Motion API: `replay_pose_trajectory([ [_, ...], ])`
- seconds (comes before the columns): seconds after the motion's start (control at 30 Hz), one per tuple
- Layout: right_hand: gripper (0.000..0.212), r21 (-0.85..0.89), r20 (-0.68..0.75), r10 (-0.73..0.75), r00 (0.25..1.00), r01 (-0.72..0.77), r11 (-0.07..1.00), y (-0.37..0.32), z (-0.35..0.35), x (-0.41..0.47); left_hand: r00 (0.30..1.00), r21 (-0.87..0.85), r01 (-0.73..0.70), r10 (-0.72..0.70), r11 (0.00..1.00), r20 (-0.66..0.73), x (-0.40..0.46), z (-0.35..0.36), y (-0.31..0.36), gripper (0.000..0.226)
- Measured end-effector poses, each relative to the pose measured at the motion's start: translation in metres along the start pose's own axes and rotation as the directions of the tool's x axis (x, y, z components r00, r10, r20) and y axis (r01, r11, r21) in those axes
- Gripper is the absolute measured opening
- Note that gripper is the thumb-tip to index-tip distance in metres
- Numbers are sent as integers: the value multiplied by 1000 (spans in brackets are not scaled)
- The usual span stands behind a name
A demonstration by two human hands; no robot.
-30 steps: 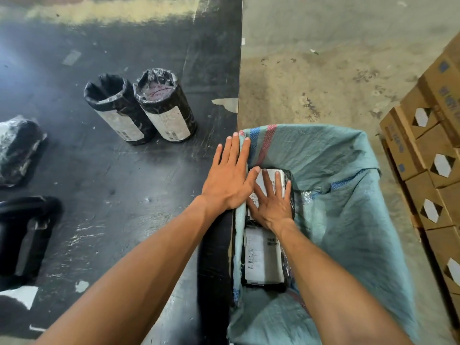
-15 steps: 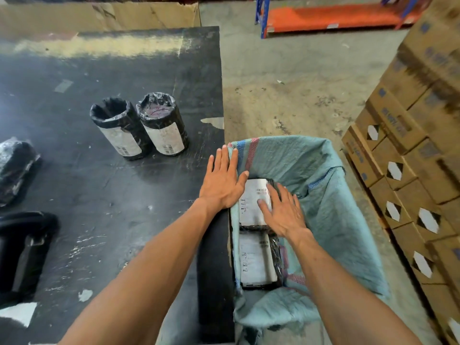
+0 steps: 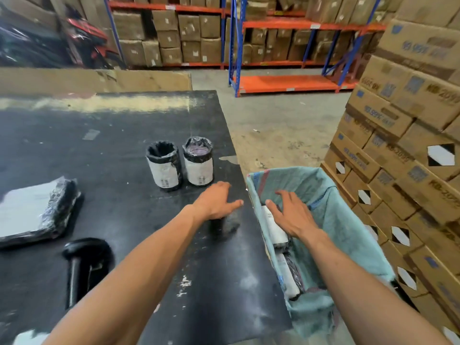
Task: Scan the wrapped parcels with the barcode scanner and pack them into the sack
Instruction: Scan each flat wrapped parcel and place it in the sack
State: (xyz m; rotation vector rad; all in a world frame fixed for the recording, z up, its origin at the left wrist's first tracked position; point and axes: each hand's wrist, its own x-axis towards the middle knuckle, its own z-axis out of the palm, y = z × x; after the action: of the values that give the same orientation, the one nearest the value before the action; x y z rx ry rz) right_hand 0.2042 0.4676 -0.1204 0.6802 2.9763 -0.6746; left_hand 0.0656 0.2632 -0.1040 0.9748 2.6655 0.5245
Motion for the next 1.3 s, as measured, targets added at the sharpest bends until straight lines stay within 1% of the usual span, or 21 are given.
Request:
replay_pose_trajectory([
  [0.1,62,4,-20,-64,998,64,998,-50,2,-4,998,0,3,-3,1000,-66,-24,-36,-35,72],
  [0.23,64,-6,-13,-161,987,161,987,-120,18,-9,985,-24,33,-37,999,-169,-61,-77,-92,58],
  [0.37,67,-44,50,-268,962,270,962,-193,46,-18,962,-27,164,-166,986,-215,-110,-106,-161,65],
  [0.5,67,-22,143,-360,922,367,930,-260,79,-28,912,-38,295,-294,955,-286,-165,-120,-230,65],
  [0.6,71,-9,227,-406,886,418,908,-305,103,-40,833,-19,436,-412,900,-370,-197,-131,-276,60],
  [0.67,76,-27,268,-426,864,449,893,-330,117,-49,755,-33,545,-507,838,-417,-213,-138,-301,62],
  [0.73,80,-38,304,-432,849,463,885,-351,128,-57,663,-79,647,-611,758,-433,-224,-142,-321,69],
  [0.77,82,-40,325,-427,844,463,885,-359,132,-61,621,-120,686,-664,717,-417,-227,-143,-329,73],
  [0.83,88,-51,369,-407,835,456,889,-373,139,-69,554,-251,725,-760,641,-341,-228,-142,-339,80],
  [0.9,94,-89,399,-370,839,437,895,-378,143,-74,524,-352,732,-812,583,-257,-223,-138,-348,87],
  [0.97,98,-80,439,-291,850,360,930,-379,146,-76,516,-377,741,-830,556,-211,-218,-135,-357,94],
  [1.0,100,-13,469,-235,851,273,962,-379,148,-76,519,-388,739,-832,551,-194,-216,-136,-364,98],
  [1.03,99,83,505,-187,842,168,982,-380,149,-77,535,-412,726,-828,551,-166,-214,-139,-371,104],
  [1.07,96,179,536,-164,828,79,981,-380,151,-76,566,-441,704,-815,556,-124,-212,-144,-378,113],
  [1.1,89,256,546,-165,822,24,966,-380,154,-75,603,-466,682,-794,563,-76,-210,-149,-383,124],
  [1.17,69,359,521,-184,833,-17,933,-379,159,-72,649,-492,655,-760,573,-20,-209,-156,-387,138],
  [1.23,57,446,500,-195,844,-57,893,-376,157,-68,666,-516,625,-745,586,-41,-208,-156,-385,140],
  [1.3,51,510,473,-194,859,-88,856,-371,151,-60,664,-540,595,-742,595,-86,-207,-152,-380,137],
])
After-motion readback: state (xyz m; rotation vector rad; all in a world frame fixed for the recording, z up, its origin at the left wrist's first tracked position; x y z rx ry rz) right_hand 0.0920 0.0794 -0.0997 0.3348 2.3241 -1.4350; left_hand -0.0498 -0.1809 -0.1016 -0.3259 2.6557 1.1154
